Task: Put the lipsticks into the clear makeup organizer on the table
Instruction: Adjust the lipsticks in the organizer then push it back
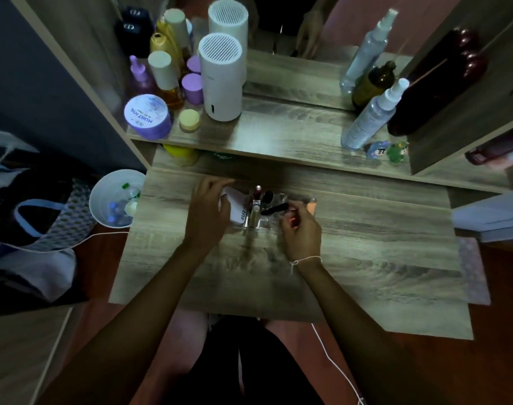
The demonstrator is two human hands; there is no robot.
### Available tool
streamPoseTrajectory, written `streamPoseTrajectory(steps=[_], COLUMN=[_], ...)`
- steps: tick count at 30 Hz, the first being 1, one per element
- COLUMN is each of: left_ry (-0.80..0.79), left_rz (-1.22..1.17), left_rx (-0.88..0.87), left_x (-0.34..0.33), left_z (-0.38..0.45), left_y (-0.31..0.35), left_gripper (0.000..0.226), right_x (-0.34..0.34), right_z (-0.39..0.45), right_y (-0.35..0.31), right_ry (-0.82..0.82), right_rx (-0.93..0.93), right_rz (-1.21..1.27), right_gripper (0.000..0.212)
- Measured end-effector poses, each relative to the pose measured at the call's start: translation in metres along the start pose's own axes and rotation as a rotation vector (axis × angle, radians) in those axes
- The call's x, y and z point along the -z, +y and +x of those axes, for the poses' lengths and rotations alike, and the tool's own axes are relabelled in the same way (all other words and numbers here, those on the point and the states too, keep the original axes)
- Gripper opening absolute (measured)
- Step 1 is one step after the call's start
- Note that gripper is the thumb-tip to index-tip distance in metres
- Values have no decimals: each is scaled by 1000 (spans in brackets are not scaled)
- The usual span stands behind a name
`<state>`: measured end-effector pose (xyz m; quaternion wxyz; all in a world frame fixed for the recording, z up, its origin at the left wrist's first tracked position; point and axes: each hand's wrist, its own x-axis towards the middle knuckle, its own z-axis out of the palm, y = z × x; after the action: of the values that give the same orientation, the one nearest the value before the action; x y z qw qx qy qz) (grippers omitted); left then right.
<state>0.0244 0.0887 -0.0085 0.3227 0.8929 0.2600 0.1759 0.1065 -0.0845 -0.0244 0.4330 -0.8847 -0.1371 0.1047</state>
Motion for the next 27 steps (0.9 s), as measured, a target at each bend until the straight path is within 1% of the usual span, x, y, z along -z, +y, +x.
streamPoseTrajectory(steps=[3,7,12,18,27], left_ry=[-16,-79,-129,-161,-166], left_rz=[15,33,54,28,28], left_rx=[-39,-65,-59,-28,-35], left_x=[-6,-12,-14,-17,-15], left_z=[5,3,-8,-18,-20], left_y=[5,3,-4,-6,-9], left_gripper=[39,46,49,49,47], right_x=[-3,-7,-9,-11,-11], right_z=[6,12,18,22,20], right_y=[2,3,1,-2,-2], right_ry=[-48,-109,-148,-180,-174], right_rx=[-28,5,48,122,95], right_rz=[19,2,-55,-170,-188], right_gripper=[26,20,25,25,25])
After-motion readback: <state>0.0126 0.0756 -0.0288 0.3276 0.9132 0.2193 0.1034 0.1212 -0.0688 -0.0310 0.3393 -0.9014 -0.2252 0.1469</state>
